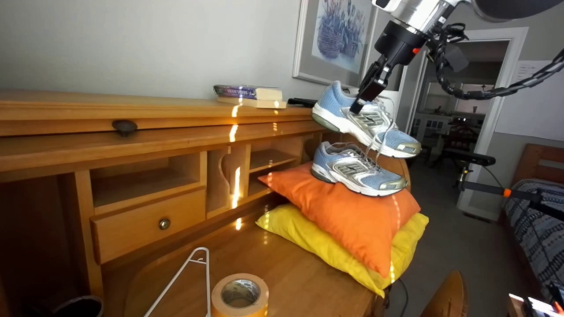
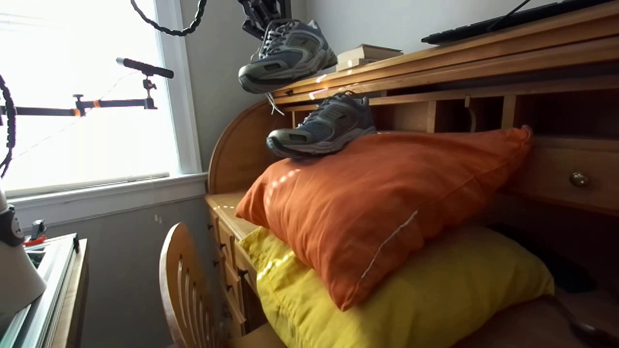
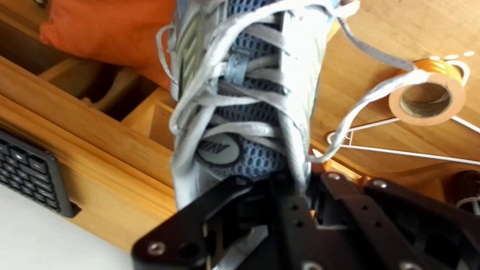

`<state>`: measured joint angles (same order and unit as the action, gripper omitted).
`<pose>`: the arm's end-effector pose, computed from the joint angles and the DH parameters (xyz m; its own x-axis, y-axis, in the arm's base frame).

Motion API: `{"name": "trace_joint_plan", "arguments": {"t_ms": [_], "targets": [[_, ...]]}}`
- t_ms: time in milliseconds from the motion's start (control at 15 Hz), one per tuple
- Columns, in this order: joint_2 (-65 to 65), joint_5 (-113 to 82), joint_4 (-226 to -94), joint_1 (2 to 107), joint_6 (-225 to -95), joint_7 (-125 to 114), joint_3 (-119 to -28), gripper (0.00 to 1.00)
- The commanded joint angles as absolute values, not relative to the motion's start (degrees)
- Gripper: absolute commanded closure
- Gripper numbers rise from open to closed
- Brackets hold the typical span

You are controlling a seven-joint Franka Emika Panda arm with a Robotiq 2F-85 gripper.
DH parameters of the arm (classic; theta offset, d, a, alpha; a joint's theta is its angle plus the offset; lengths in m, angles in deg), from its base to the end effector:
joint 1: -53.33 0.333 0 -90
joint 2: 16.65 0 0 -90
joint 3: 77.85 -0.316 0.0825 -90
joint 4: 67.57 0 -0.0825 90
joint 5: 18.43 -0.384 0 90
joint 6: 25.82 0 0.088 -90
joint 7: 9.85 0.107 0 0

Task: Put the shoes on top of the pillows

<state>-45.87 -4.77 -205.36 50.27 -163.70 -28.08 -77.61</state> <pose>0.4364 -0.0269 0.5549 0.8238 0.4233 0.3770 0.2920 -0.8870 0.3578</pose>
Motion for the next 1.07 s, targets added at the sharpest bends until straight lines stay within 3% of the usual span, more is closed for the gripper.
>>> {"name": "trace_joint_plan", "arguments": {"t_ms": [0,1000], "targets": [[-50.8,-0.6,-207.7,47.0,-162.7,-22.1,-77.5,0.97],[-44.3,0.9,-203.2,42.9,-166.0,-27.5,-68.0,0.97]]}}
